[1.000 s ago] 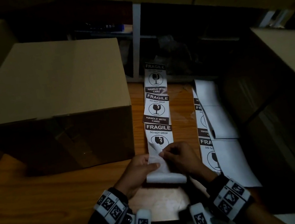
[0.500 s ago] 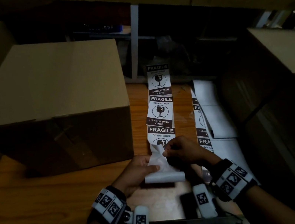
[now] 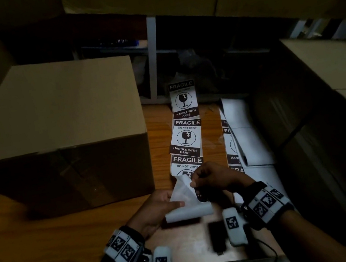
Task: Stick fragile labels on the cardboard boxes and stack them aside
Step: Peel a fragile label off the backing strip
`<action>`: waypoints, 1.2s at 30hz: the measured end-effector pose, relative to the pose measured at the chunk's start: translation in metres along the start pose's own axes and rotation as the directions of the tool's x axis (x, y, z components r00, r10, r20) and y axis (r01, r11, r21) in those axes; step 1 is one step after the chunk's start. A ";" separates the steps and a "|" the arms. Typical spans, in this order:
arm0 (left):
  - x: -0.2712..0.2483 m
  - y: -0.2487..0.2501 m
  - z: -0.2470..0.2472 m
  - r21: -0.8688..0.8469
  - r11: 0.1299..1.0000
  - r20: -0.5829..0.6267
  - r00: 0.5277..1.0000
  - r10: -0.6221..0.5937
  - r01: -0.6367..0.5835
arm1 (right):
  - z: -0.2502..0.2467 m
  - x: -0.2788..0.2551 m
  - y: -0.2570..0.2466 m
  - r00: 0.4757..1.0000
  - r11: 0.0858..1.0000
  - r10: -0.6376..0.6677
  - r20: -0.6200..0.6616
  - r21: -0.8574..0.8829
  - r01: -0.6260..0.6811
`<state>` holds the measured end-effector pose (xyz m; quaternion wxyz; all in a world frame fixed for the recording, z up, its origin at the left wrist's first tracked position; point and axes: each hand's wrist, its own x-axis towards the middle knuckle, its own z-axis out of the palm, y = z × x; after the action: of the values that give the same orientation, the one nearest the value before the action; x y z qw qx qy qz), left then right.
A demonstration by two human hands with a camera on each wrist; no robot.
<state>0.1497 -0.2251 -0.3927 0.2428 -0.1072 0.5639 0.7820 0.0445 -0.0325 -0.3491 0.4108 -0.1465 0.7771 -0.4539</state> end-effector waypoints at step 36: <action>-0.062 0.003 0.026 0.989 0.051 0.042 0.593 0.804 -0.139 | 0.070 -0.016 0.020 0.888 0.782 -0.358 -0.289 -0.613 0.115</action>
<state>0.2042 -0.2178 -0.3546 -0.2085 0.0513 0.9456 0.2443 0.1113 -0.0534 -0.3749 0.1217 -0.2696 0.9181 -0.2639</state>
